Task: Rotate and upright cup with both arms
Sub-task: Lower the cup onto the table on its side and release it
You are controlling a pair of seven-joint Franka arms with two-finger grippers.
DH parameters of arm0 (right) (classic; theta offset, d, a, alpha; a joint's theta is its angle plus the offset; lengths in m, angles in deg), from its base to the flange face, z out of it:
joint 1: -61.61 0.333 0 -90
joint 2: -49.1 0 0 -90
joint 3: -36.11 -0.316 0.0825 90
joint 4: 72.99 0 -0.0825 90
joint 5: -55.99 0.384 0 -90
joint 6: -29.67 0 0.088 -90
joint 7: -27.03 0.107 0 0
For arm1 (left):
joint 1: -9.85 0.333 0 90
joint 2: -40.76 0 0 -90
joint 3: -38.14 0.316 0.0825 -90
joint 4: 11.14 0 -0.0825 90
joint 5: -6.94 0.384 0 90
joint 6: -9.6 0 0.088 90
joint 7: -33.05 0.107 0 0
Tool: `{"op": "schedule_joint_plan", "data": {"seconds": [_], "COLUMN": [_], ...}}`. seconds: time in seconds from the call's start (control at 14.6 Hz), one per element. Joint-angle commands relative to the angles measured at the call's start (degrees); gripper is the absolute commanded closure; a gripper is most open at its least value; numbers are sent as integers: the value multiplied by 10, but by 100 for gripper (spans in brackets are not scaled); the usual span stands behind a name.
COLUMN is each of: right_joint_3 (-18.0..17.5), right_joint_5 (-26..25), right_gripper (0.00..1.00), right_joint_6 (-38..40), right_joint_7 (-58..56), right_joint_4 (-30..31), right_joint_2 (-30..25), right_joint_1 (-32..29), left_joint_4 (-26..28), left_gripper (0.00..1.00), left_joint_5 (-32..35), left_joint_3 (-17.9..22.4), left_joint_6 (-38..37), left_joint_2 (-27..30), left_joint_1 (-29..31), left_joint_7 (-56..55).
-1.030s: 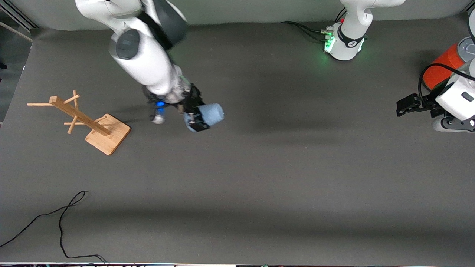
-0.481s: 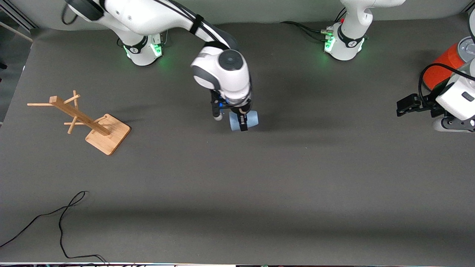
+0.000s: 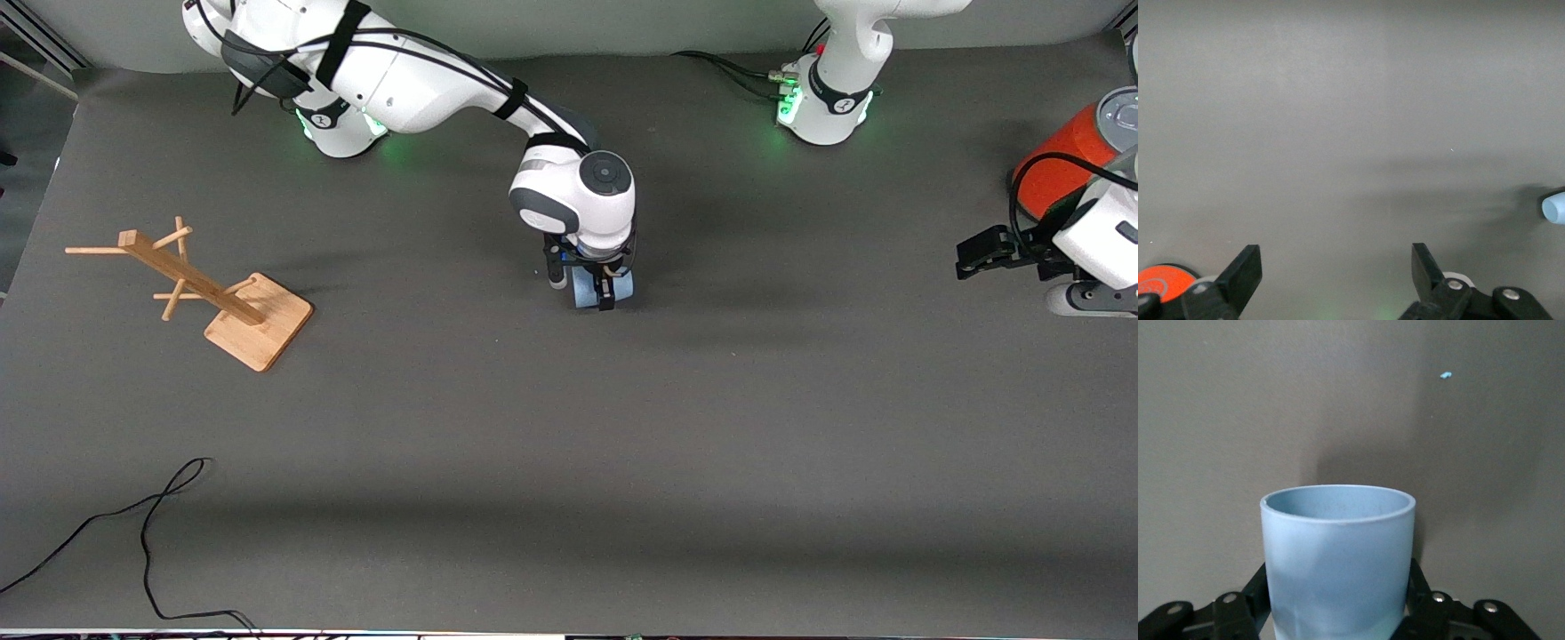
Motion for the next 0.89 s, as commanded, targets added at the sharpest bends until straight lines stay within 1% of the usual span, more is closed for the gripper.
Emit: {"op": "schedule_joint_plan", "data": {"seconds": [0.0, 0.14, 0.27, 0.41, 0.48, 0.62, 0.69, 0.82], "right_joint_3": [3, 3, 2, -2, -12, -44, -64, -107], "right_joint_5": [-16, -33, -37, -37, -31, -28, -27, 0], "right_gripper": [0, 0, 0, 0, 0, 0, 0, 0], "right_joint_6": [-2, 1, 5, 41, 64, 106, 116, 144], "right_joint_7": [24, 26, 21, 4, -23, -60, -70, -126], "right_joint_4": [-19, -20, -20, -29, -41, -44, -43, -42], "right_joint_2": [11, 10, 3, -5, -10, -27, -41, -65], "right_joint_1": [8, 8, 6, 4, 1, -15, -32, -79], "left_joint_4": [-5, -5, -5, -5, -3, -3, -2, -2], "left_gripper": [0, 0, 0, 0, 0, 0, 0, 0], "left_joint_5": [-1, -1, -2, -4, -4, -7, -8, -8], "left_joint_3": [-2, -2, -3, -3, -2, -2, -2, -3], "left_joint_6": [-10, -10, -10, -9, -9, -9, -9, -12], "left_joint_2": [1, 1, 1, 4, 4, 4, 4, 3], "left_joint_1": [3, 4, 4, 5, 5, 5, 5, 5], "left_joint_7": [-3, -1, -1, -1, -1, 0, 0, 1]}}
